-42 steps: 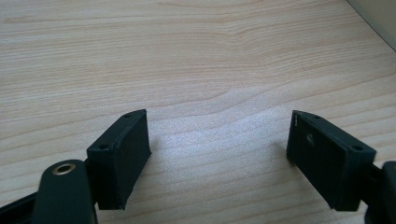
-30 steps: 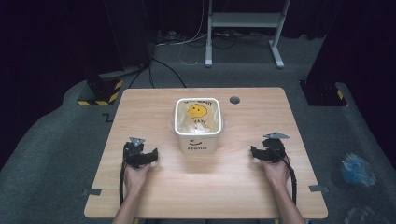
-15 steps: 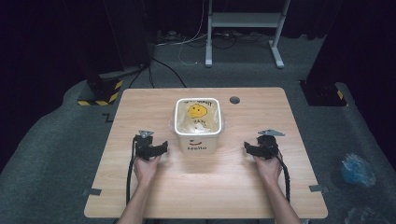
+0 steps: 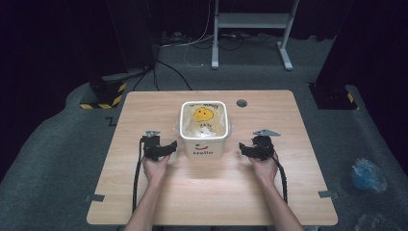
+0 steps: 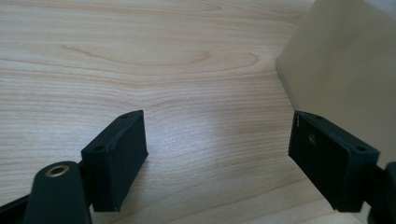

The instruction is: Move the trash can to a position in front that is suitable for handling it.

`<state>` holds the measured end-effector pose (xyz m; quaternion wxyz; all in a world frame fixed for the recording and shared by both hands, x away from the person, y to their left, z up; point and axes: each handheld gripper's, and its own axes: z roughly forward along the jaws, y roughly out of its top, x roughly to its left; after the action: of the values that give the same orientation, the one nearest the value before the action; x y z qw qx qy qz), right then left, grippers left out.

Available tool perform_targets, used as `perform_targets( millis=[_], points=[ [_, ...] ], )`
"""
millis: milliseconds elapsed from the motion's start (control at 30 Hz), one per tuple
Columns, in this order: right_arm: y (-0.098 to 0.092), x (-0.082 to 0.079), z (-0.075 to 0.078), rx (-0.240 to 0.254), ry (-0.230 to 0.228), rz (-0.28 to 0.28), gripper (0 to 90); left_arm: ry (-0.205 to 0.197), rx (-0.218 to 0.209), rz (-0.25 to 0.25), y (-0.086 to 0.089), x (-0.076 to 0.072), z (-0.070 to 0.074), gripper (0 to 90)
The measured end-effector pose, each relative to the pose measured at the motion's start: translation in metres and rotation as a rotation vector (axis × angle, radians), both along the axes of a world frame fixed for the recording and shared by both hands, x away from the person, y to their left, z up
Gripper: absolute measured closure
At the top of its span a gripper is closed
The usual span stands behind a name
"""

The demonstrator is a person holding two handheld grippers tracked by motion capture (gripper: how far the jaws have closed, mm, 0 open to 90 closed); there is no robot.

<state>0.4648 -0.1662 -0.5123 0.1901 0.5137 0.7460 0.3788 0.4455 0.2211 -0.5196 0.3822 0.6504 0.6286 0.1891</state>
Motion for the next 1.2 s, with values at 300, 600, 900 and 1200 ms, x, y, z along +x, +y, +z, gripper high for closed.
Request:
perform_targets(
  millis=[300, 600, 900, 1200],
  points=[
    [0.027, 0.001, -0.005, 0.021, 0.006, 0.043, 28.8, -0.016, -0.035, -0.018, -0.010, 0.001, -0.001, 19.3],
    [0.042, 0.000, -0.007, 0.025, -0.002, 0.075, 28.3, -0.019, -0.037, -0.047, -0.018, 0.002, -0.003, 18.6],
    [0.043, 0.001, -0.006, 0.030, -0.036, 0.102, 28.6, -0.024, -0.031, -0.057, -0.019, 0.002, -0.003, 19.3],
    [0.042, -0.002, -0.003, 0.020, -0.072, 0.146, 31.0, -0.044, 0.011, -0.050, -0.024, 0.000, 0.000, 21.4]
  ],
)
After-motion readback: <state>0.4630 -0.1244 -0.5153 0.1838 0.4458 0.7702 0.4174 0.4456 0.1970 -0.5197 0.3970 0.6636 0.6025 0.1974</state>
